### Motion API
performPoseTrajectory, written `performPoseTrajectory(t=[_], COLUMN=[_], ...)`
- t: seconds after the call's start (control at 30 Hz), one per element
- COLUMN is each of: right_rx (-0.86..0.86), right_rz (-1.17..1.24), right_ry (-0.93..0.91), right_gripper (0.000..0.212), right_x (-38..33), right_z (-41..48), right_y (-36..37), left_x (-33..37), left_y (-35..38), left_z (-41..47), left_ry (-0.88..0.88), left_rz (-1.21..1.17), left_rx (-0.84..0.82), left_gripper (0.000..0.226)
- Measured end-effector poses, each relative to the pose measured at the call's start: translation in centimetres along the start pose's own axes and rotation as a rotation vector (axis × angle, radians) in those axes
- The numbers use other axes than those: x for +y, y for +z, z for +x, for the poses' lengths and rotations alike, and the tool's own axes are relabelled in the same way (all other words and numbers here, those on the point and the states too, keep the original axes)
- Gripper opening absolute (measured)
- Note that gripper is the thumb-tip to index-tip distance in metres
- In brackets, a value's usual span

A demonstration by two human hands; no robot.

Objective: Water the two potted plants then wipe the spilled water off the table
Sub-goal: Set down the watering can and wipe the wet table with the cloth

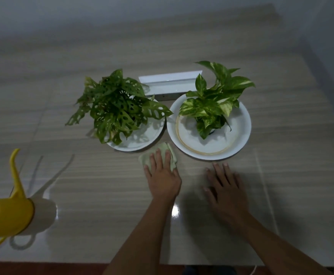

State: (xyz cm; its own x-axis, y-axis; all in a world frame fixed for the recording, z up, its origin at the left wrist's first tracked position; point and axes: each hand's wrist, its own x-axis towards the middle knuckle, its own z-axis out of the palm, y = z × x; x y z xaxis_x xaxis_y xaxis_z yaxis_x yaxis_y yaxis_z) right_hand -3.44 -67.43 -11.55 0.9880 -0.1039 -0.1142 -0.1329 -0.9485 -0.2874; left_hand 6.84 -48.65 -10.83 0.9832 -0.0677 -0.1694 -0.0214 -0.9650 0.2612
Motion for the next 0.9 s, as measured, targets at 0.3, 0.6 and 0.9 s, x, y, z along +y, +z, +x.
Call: performPoseTrajectory(t=[0.3,0.6,0.9], right_rx=[-0.016,-0.007,0.011], right_rz=[-0.053,-0.046,-0.069], right_ry=[-0.014,0.001,-0.021], right_gripper=[0.064,0.064,0.062], right_x=[-0.4,-0.3,-0.4], right_z=[0.4,0.4,0.4], right_y=[0.9,1.0,0.8], left_x=[-0.5,-8.5,-16.8], left_y=[-0.4,0.8,-4.4], left_z=[3.6,-11.9,-5.7], left_ry=[0.203,0.157,-0.161], left_rz=[0.014,0.012,0.072], left_rx=[-0.056,-0.018,0.043], left_gripper=[0.067,0.075,0.072])
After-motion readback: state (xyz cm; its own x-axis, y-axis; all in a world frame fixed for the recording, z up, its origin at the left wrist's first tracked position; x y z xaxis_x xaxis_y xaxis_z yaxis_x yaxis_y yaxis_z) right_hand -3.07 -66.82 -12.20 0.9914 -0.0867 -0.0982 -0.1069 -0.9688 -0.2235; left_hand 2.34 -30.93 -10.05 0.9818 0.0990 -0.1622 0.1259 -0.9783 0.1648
